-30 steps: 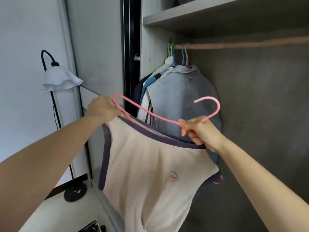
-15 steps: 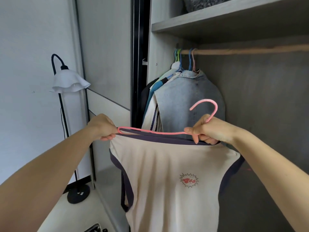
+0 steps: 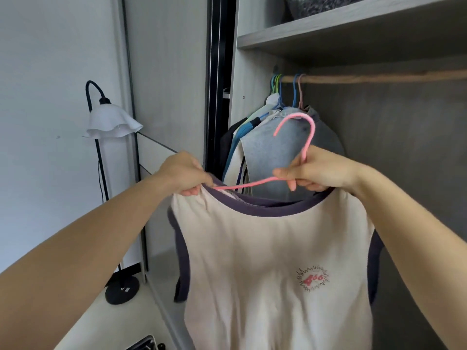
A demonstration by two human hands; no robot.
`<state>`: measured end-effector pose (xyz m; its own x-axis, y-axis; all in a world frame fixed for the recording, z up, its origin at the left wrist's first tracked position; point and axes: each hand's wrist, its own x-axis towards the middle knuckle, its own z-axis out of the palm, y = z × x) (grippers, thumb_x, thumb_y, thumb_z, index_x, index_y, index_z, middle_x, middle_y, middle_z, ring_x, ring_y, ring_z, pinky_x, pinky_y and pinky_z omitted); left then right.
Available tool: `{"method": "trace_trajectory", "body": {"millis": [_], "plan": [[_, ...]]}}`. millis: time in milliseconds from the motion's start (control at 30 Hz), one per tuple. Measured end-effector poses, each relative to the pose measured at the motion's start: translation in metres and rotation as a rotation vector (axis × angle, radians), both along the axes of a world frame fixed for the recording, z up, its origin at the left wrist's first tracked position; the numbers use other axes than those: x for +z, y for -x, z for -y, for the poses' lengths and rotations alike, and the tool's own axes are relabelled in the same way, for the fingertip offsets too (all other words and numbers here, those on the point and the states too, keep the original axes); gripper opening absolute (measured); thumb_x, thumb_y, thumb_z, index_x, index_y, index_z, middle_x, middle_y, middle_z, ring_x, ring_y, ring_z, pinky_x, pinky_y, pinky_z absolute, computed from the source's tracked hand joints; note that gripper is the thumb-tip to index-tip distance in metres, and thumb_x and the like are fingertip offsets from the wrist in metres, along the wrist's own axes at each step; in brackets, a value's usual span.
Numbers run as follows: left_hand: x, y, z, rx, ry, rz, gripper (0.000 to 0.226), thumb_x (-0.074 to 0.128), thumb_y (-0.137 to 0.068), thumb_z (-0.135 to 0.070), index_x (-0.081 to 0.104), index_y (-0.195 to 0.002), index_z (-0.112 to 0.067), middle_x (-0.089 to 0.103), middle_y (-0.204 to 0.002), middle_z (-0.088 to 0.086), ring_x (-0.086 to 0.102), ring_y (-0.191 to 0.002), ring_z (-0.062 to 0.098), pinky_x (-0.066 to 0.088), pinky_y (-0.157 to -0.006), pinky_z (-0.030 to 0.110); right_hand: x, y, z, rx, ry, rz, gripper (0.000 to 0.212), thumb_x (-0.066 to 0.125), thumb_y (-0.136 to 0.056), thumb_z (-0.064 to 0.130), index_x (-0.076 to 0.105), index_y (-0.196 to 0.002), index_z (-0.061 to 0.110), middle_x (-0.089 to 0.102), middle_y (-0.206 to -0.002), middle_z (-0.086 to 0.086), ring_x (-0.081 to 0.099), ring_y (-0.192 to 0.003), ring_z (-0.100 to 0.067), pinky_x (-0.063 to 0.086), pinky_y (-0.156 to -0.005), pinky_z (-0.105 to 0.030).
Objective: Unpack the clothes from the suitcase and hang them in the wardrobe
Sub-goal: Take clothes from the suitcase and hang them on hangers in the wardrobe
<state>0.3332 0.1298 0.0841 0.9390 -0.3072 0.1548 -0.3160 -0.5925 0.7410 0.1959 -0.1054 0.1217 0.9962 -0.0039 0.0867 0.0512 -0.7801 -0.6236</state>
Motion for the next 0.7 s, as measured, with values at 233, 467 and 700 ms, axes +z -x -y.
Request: {"method": "trace_trajectory", "body": {"millis": [233,467,700], "plan": [[0.028,0.019,0.005,-0.169,-0.158,-0.148,0.023,0.074,-0.07,-0.03,0.069,-0.074,-0.008,0.055,-0.068,0.004,0.053,-0.054,0.015,0.05,-0.052,0.02,-0.005,-0.012,-0.004,0.057,0.0,-0.031,0.039,0.065,-0.092,0.034,0.067,-0.073,0.001,0.037,-0.05,-0.003,0.037,-0.042,-0.016,0.031,-0.046,-0.028],[0.001,0.008,-0.024,-0.267,-0.19,0.262,0.016,0.065,-0.087,-0.028,0.067,-0.084,-0.013,0.064,-0.081,-0.007,0.054,-0.071,0.0,0.039,-0.064,0.015,-0.006,-0.009,0.006,-0.043,-0.25,0.115,0.026,0.067,-0.091,0.022,0.068,-0.075,0.001,0.03,-0.056,-0.002,0.025,-0.05,-0.015,0.021,-0.046,-0.025],[-0.033,0.004,-0.018,-0.228,-0.235,0.633,0.046,0.052,-0.096,-0.043,0.035,-0.059,-0.021,0.041,-0.053,-0.005,0.042,-0.053,0.01,0.029,-0.052,0.031,0.003,-0.011,0.0,0.049,-0.181,0.135,0.022,0.072,-0.087,0.021,0.071,-0.078,0.001,0.039,-0.054,-0.006,0.033,-0.049,-0.014,0.029,-0.05,-0.024]]}}
